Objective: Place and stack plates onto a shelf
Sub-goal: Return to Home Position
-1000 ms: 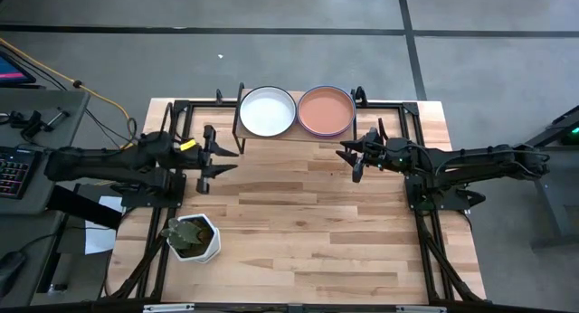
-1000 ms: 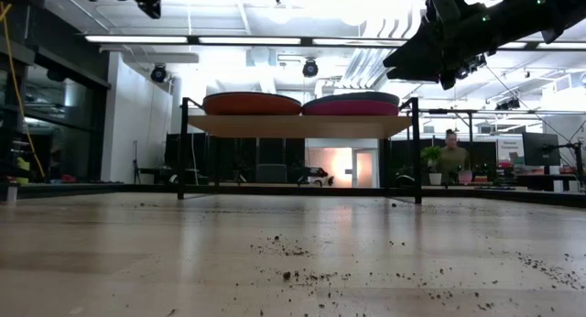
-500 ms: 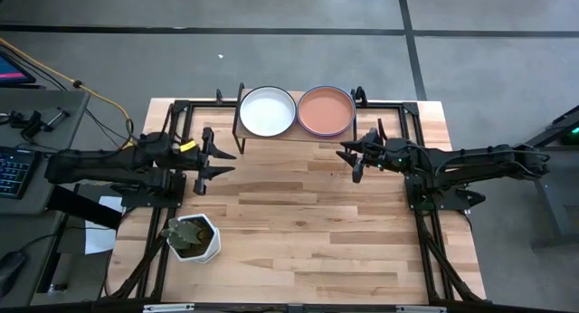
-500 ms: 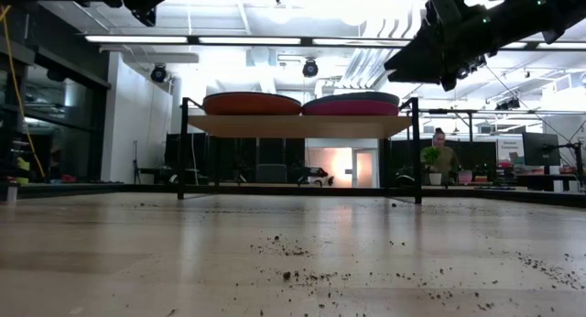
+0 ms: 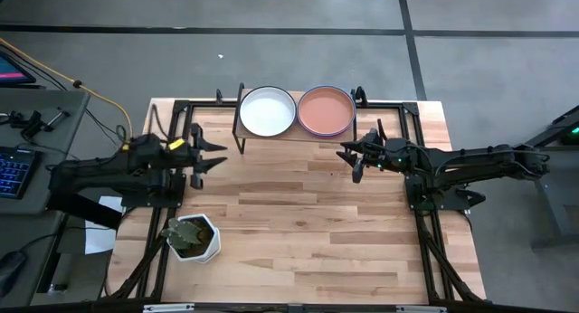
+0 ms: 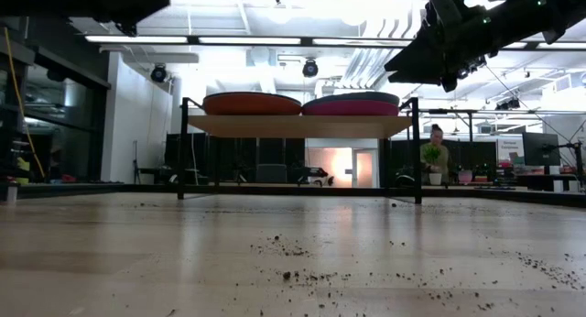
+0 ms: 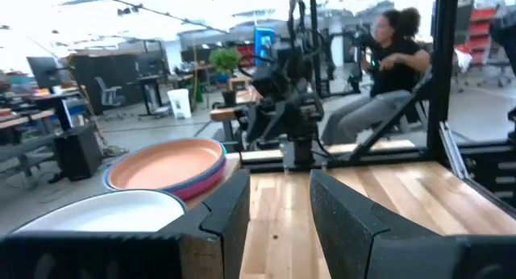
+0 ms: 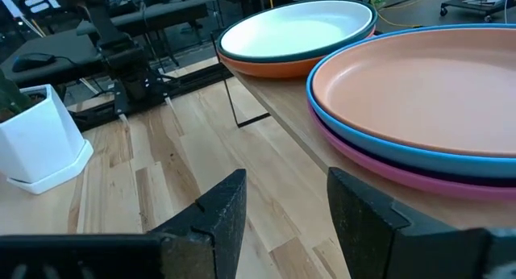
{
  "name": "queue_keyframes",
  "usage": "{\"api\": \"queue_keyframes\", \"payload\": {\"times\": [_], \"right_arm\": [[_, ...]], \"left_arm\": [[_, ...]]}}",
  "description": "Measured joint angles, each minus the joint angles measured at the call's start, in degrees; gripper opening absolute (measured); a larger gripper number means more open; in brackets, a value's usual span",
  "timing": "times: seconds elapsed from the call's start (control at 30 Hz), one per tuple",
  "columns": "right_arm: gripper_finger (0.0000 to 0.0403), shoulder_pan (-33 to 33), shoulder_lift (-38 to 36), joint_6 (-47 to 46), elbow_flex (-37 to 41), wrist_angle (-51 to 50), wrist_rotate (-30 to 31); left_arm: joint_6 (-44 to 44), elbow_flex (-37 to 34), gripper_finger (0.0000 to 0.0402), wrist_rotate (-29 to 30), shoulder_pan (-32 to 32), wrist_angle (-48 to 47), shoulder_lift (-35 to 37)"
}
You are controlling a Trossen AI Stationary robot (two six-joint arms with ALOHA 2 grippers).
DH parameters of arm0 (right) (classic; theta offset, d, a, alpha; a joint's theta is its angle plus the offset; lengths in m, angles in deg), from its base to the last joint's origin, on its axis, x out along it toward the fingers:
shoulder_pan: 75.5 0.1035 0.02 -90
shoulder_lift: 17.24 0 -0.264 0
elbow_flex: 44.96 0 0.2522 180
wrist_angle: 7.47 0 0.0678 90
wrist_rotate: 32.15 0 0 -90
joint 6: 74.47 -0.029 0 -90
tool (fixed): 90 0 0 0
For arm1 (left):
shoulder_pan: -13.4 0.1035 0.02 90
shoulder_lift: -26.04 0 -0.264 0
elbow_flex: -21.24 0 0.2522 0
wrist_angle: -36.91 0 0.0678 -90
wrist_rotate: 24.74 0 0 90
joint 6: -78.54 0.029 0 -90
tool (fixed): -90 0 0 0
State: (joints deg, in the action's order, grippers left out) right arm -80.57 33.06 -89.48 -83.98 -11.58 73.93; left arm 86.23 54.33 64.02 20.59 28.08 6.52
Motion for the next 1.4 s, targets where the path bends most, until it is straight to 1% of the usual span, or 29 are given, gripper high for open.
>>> {"api": "queue_keyframes", "payload": {"times": [0.1, 0.2, 0.27, 0.33, 0.5, 0.6, 0.73, 0.83, 0.97, 1.1, 1.23, 1.3, 1.4], "right_arm": [[0.0156, 0.0, 0.0, -0.2, 0.0, 0.0, 0.0], [0.0156, 0.0, 0.0, -0.2, 0.0, 0.0, 0.0], [0.0156, 0.0, 0.0, -0.2, 0.0, 0.0, 0.0], [0.0156, 0.0, 0.0, -0.2, 0.0, 0.0, 0.0], [0.0156, 0.0, 0.0, -0.2, 0.0, 0.0, 0.0], [0.0156, 0.0, 0.0, -0.2, 0.0, 0.0, 0.0], [0.0156, 0.0, 0.0, 0.0, 0.0, 0.0, 0.0], [0.0156, 0.0, 0.0, 0.0, 0.0, 0.0, 0.0], [0.0156, 0.0, 0.0, 0.0, 0.0, 0.0, 0.0], [0.0156, 0.0, 0.0, -0.2, 0.0, 0.0, 0.0], [0.0156, 0.0, 0.0, -0.2, 0.0, 0.0, 0.0], [0.0156, 0.0, 0.0, -0.2, 0.0, -0.1, 0.0], [0.0156, 0.0, 0.0, -0.2, 0.0, -0.2, 0.0]], "left_arm": [[-2.1, -0.2, 0.0119, -1.8, 0.4, -1.7, 3.5], [-5.4, -2.2, 0.0119, -4.7, 0.0, -2.2, 6.0], [-6.2, -4.3, 0.0119, -5.0, -0.7, -0.6, 7.0], [-6.6, -7.4, 0.0119, -4.6, -1.4, 2.6, 7.7], [-6.6, -15.8, 0.0119, -2.5, -2.1, 16.9, 7.8], [-8.2, -18.5, 0.0119, -2.2, -2.1, 20.1, 7.8], [-11.6, -18.7, 0.0119, -2.3, -3.1, 15.9, 7.7], [-12.1, -18.7, 0.0119, -2.3, -5.0, 13.0, 7.5], [-11.8, -18.7, 0.0116, -0.3, -8.2, 13.0, 7.5], [-11.0, -18.7, 0.0100, 1.4, -11.6, 12.9, 7.5], [-8.8, -18.7, 0.0083, 4.3, -13.8, 12.9, 7.5], [-7.4, -18.7, 0.0077, 6.9, -14.0, 13.0, 7.6], [-6.8, -18.7, 0.0073, 8.8, -14.0, 12.8, 7.6]]}}
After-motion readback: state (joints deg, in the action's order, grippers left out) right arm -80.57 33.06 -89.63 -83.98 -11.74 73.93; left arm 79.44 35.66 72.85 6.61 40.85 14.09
